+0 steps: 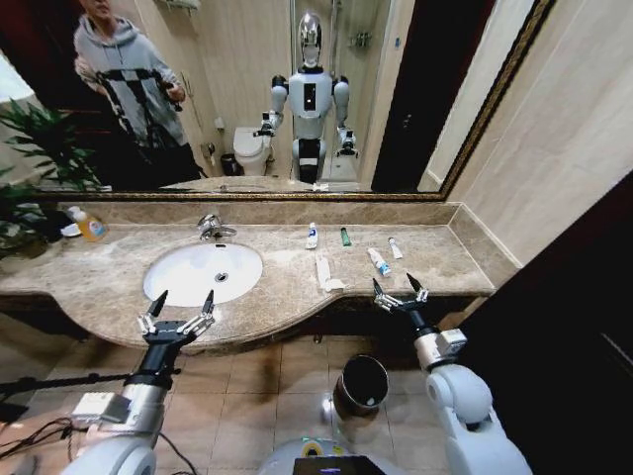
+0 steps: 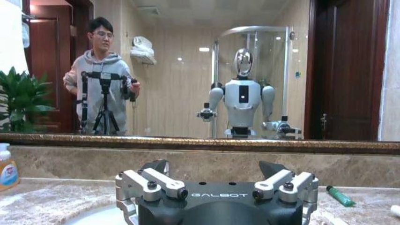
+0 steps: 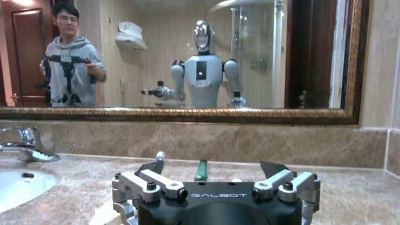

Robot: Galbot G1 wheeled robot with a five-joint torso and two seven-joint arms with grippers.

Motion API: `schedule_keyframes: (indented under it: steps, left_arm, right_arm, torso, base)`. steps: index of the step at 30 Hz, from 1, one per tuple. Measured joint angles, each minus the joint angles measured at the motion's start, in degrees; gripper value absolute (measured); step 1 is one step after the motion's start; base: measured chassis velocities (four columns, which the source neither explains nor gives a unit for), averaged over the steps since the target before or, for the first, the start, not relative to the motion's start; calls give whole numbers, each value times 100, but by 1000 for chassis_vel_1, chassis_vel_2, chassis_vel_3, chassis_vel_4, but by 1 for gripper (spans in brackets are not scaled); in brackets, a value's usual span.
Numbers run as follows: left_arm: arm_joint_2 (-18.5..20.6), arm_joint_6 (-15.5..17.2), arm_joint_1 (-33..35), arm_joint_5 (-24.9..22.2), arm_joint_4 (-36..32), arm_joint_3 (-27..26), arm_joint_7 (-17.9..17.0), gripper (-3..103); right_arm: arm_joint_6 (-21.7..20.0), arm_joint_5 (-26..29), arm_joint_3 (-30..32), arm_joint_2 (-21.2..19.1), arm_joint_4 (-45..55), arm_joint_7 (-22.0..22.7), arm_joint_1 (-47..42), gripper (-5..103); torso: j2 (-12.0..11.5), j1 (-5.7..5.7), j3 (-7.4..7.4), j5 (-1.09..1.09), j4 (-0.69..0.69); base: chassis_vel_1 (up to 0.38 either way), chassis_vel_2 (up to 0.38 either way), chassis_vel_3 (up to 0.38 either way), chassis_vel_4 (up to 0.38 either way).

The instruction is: Pick up the trash from the sink and place it in the trash bin.

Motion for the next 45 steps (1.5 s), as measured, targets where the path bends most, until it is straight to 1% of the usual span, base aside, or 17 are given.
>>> schedule_keyframes:
  steps: [9,13,17,21,25,27,28,31,32,35,37,38,39,40,41,44,45]
  left_arm:
    - [0,0,0,0,0,0,0,100]
    - [0,0,0,0,0,0,0,100]
    - [0,0,0,0,0,0,0,100]
    - [0,0,0,0,0,-1,0,100]
    - [0,0,0,0,0,0,1,100]
    - [0,0,0,0,0,0,0,100]
    - [0,0,0,0,0,0,0,100]
    - [0,0,0,0,0,0,1,100]
    - [0,0,0,0,0,0,1,100]
    - [0,0,0,0,0,0,0,100]
    - [0,0,0,0,0,0,0,100]
    - [0,0,0,0,0,-1,0,100]
    - [0,0,0,0,0,0,0,100]
    - [0,0,0,0,0,0,0,100]
    - [0,0,0,0,0,0,0,100]
    - [0,0,0,0,0,0,0,100]
    - [0,0,0,0,0,0,0,100]
  right_arm:
    - [-87,30,-20,-107,-184,14,183,100]
    - [-102,77,-38,-213,-264,14,237,100]
    - [-214,234,-160,-398,-551,39,582,100]
    - [-312,415,-346,-723,-1085,116,1172,100]
    - [-337,444,-443,-898,-1373,102,1450,100]
    - [-340,445,-544,-1012,-1744,83,1743,100]
    - [-340,445,-544,-1012,-1744,83,1743,100]
    - [-331,434,-778,-1112,-2328,81,2203,100]
    - [-331,434,-778,-1112,-2328,81,2203,100]
    - [-312,396,-968,-1163,-2823,86,2574,100]
    - [-311,392,-988,-1168,-2901,89,2626,100]
    - [-288,336,-1074,-1169,-3350,130,2913,100]
    - [-278,299,-1082,-1158,-3505,136,2999,102]
    - [-274,290,-1083,-1153,-3579,134,3034,99]
    - [-274,290,-1083,-1153,-3579,134,3034,99]
    - [-275,309,-1056,-1144,-3719,110,3056,84]
    - [-275,309,-1056,-1144,-3719,110,3056,84]
  torso:
    - [0,0,0,0,1]
    - [0,0,0,0,0]
    - [0,0,0,1,0]
    - [0,0,0,1,1]
    - [0,0,0,0,0]
    - [0,0,0,0,1]
    - [0,0,0,0,1]
    - [0,0,0,1,1]
    - [0,0,0,1,1]
    - [0,0,0,0,1]
    - [0,0,0,1,1]
    - [0,0,0,0,1]
    - [-1,1,0,0,1]
    - [-1,1,0,1,1]
    - [-1,1,0,1,1]
    - [0,0,0,0,1]
    - [0,0,0,0,1]
  base:
    - [0,0,0,0]
    - [0,0,0,0]
    - [0,0,0,0]
    - [0,0,0,0]
    - [0,0,0,0]
    - [0,0,0,0]
    - [0,0,0,0]
    - [0,0,0,0]
    - [0,0,0,0]
    - [0,0,0,0]
    - [0,0,0,0]
    - [0,0,0,0]
    - [0,0,0,0]
    - [0,0,0,0]
    - [0,0,0,0]
    - [0,0,0,0]
    - [0,0,0,0]
